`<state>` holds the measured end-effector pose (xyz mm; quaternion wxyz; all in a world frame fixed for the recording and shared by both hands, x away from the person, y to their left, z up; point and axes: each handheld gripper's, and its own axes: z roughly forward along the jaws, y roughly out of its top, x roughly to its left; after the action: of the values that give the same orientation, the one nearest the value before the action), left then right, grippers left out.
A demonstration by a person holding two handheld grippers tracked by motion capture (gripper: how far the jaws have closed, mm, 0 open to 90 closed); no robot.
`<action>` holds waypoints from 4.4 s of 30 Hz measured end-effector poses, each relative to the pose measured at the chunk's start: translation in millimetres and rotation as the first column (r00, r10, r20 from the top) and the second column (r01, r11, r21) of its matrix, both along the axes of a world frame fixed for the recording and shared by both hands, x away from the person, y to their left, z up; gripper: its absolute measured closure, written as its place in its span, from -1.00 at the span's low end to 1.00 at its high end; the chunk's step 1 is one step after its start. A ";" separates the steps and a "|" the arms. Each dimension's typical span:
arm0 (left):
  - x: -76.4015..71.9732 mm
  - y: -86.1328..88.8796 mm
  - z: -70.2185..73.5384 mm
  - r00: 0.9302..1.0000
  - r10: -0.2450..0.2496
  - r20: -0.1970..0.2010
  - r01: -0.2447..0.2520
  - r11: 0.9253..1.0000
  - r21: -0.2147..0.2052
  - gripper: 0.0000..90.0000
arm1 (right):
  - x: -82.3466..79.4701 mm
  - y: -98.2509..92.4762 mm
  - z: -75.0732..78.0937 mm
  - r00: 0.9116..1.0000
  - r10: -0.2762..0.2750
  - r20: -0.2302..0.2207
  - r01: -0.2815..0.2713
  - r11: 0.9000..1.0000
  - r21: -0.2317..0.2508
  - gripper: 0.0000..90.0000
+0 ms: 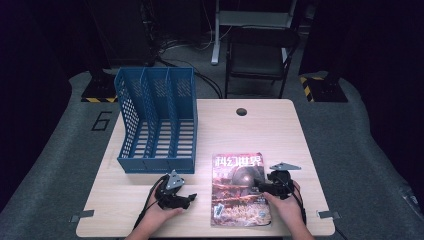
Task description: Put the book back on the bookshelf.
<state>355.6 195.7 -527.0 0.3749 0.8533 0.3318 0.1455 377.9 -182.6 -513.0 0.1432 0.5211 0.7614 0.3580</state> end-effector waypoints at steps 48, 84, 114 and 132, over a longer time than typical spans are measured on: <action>-8.6 -80.3 6.4 0.994 -0.053 -0.096 0.049 0.998 -0.044 -0.37 | -3.0 11.9 -3.3 0.999 0.024 -0.023 -0.023 0.998 0.056 -0.12; -19.8 -73.6 -2.1 0.998 -0.055 -0.024 0.053 0.995 -0.090 -0.39 | -11.3 29.5 -7.8 0.999 -0.002 0.042 0.002 1.000 0.005 -0.33; -20.9 -79.6 -2.7 0.994 -0.102 -0.036 0.100 0.993 -0.066 -0.71 | -11.0 16.2 5.7 0.999 -0.032 0.035 0.026 0.987 0.156 -0.12; -21.2 -79.3 -2.5 0.994 -0.104 -0.041 0.101 0.993 -0.067 -0.70 | -20.8 23.8 23.9 0.992 0.041 0.123 -0.070 0.968 0.240 -0.09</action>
<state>334.5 116.4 -529.5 0.4020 0.8597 0.3002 0.0961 357.1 -158.9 -489.1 0.1126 0.4913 0.7164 0.4825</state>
